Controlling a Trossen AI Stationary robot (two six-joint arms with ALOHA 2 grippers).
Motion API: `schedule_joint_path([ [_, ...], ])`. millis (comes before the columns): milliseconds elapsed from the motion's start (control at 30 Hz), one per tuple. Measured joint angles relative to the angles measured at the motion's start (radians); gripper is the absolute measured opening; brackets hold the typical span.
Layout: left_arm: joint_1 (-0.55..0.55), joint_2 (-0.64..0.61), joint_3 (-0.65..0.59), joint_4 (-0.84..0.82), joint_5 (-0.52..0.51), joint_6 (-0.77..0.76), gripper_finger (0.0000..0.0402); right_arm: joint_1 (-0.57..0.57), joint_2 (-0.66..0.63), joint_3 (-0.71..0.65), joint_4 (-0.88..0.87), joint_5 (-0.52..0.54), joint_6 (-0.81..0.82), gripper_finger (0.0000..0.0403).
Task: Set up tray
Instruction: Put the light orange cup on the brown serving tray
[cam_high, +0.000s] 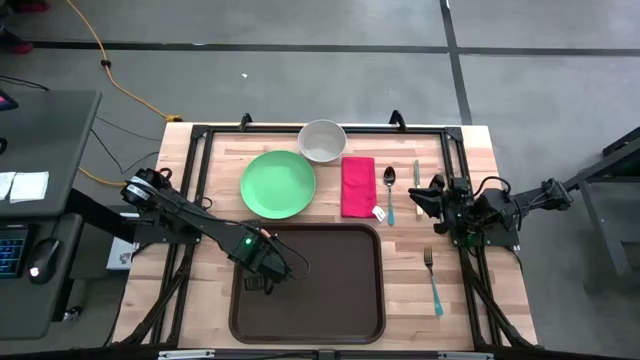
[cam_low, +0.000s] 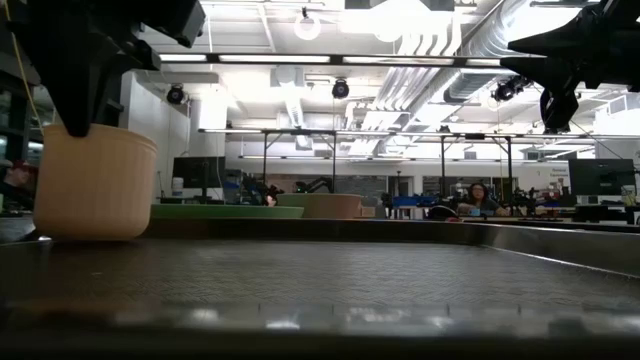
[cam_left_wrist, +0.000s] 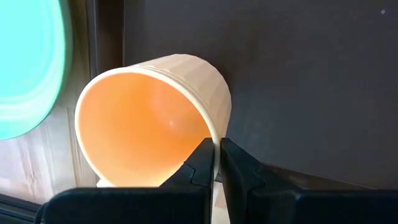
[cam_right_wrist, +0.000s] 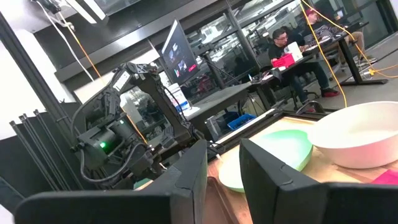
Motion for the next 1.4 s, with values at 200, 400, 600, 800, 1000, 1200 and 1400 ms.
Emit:
schedule_joint_path([
  [200,0.0,0.0,0.0,0.005,-0.013,0.0,0.0056,0.0,0.0,0.0,0.0,0.0,0.0,0.0074],
  [400,0.0,0.0,0.0,0.004,-0.017,0.002,0.0056,0.0,0.0,0.0,-0.001,0.0,0.0,0.0074],
  [600,0.0,0.0,0.0,0.001,-0.019,0.003,0.0056,0.0,0.0,0.0,-0.001,0.0,-0.001,0.0074],
  [800,0.0,0.0,0.0,0.001,-0.017,-0.001,0.0056,0.0,0.0,0.0,-0.001,0.0,-0.001,0.0074],
  [1000,0.0,0.0,0.0,0.001,-0.01,-0.002,0.0056,0.0,0.0,0.0,-0.001,-0.011,-0.001,0.0074],
  [1200,0.0,0.0,0.0,0.002,-0.007,-0.019,0.0056,0.0,0.0,0.0,-0.001,-0.019,-0.001,0.0074],
  [1400,0.0,0.0,0.0,0.01,-0.007,-0.027,0.0056,0.0,0.0,0.0,-0.002,-0.031,-0.001,0.0074],
])
